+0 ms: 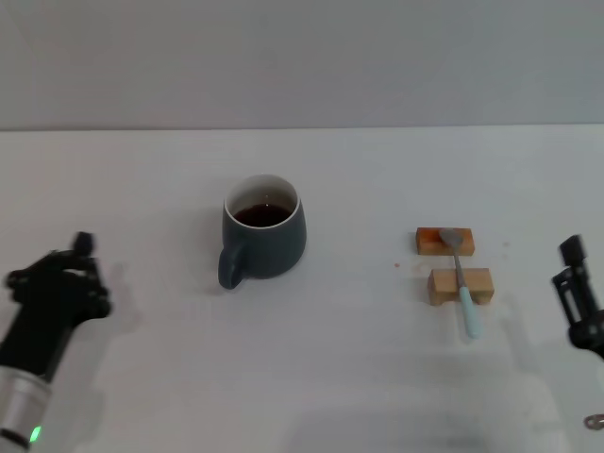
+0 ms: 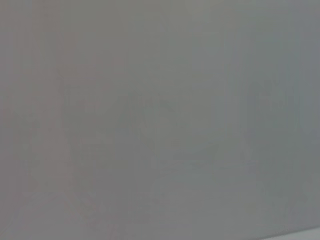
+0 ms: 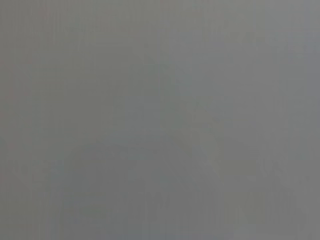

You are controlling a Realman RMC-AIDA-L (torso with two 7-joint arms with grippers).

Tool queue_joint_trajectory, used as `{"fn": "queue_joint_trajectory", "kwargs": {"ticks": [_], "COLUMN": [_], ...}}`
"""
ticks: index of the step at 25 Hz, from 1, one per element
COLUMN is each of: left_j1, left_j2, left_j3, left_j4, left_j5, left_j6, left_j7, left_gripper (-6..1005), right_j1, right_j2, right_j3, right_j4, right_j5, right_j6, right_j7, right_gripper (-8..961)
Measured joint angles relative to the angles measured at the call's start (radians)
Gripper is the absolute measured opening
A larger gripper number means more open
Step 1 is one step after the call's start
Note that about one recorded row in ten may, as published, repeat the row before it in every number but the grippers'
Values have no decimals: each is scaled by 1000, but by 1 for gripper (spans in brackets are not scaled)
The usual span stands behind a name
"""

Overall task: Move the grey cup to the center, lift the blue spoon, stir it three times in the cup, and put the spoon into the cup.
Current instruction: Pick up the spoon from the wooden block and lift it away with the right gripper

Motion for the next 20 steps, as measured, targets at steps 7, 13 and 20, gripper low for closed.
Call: {"fn": "queue_joint_trajectory", "kwargs": {"ticks": [7, 13, 20], "left_j1": [35, 29, 21], "left_j2": [2, 0, 0], "left_j3": [-47, -48, -49], "left_j4": [47, 56, 59], "left_j5": [0, 0, 0], "left_j6": [16, 5, 1], "left_j7": [-83, -94, -95], "left_gripper": [-1, -1, -1], "right_j1": [-1, -22, -9], "right_j2": [1, 3, 3], "right_j3": [-19, -59, -52], "right_j4": [-8, -24, -30], "right_j5": [0, 2, 12], "right_j6": [106, 113, 209], "right_j7": [0, -2, 3], "right_gripper": [718, 717, 717]}}
